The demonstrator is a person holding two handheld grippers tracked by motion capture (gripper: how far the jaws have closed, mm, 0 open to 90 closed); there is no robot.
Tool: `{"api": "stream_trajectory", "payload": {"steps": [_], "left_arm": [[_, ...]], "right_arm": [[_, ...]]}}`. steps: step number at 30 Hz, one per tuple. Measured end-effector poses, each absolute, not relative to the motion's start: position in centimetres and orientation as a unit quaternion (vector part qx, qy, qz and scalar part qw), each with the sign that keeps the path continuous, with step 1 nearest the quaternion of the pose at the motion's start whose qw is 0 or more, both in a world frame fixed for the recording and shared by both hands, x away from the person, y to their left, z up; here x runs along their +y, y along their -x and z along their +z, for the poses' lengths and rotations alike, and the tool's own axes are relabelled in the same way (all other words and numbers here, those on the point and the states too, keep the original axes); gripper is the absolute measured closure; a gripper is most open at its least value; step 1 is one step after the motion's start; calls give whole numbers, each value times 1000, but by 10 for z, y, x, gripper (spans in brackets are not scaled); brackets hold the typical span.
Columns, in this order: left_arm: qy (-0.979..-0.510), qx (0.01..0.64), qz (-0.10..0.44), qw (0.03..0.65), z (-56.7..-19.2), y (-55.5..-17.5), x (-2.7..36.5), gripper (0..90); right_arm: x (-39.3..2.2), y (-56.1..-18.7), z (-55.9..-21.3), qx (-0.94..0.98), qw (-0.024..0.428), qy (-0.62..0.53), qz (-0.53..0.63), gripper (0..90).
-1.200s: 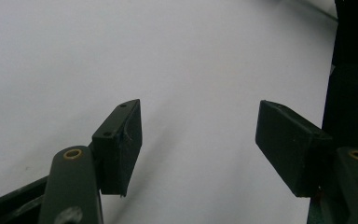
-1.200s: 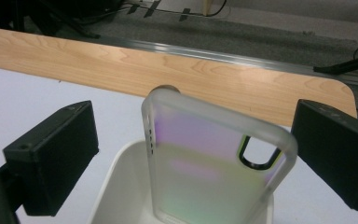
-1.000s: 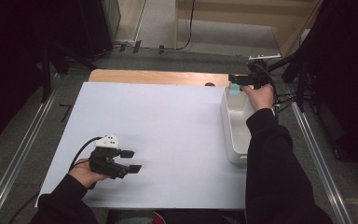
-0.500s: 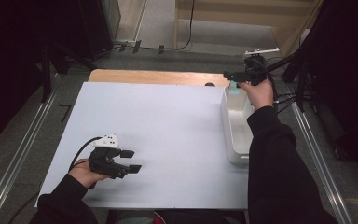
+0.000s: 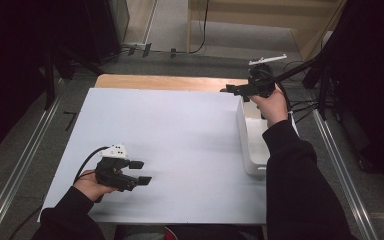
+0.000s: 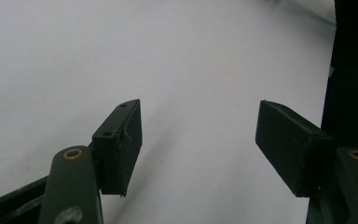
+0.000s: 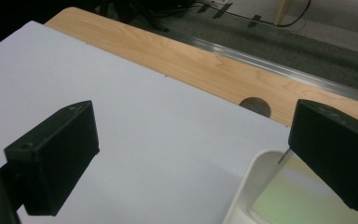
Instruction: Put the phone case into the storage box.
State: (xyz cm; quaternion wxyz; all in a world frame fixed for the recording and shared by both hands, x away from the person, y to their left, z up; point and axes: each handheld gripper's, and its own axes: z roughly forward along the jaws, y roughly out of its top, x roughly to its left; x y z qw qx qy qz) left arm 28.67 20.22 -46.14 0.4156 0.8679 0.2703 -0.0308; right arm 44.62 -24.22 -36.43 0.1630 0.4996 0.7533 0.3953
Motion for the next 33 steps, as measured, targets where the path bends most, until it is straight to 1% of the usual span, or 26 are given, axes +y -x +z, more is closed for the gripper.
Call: {"api": "stream_trajectory", "payload": {"steps": [10, 12, 14, 29, 33], "left_arm": [[-868, 271, -33, 415, -462, -287, 203, 312], [-869, 273, -36, 412, -462, -288, 203, 311], [-868, 274, -36, 413, -462, -288, 203, 291], [-868, 277, -41, 411, -462, -290, 204, 290], [-866, 280, -40, 412, -462, -289, 204, 290]], "right_arm": [[-225, -427, -370, 769, 144, -478, 399, 5], [-223, -424, -370, 775, 142, -472, 396, 5], [-220, -419, -370, 779, 140, -465, 397, 5], [-201, -387, -377, 797, 123, -427, 408, 6], [-197, -379, -380, 795, 110, -427, 417, 6]]}}
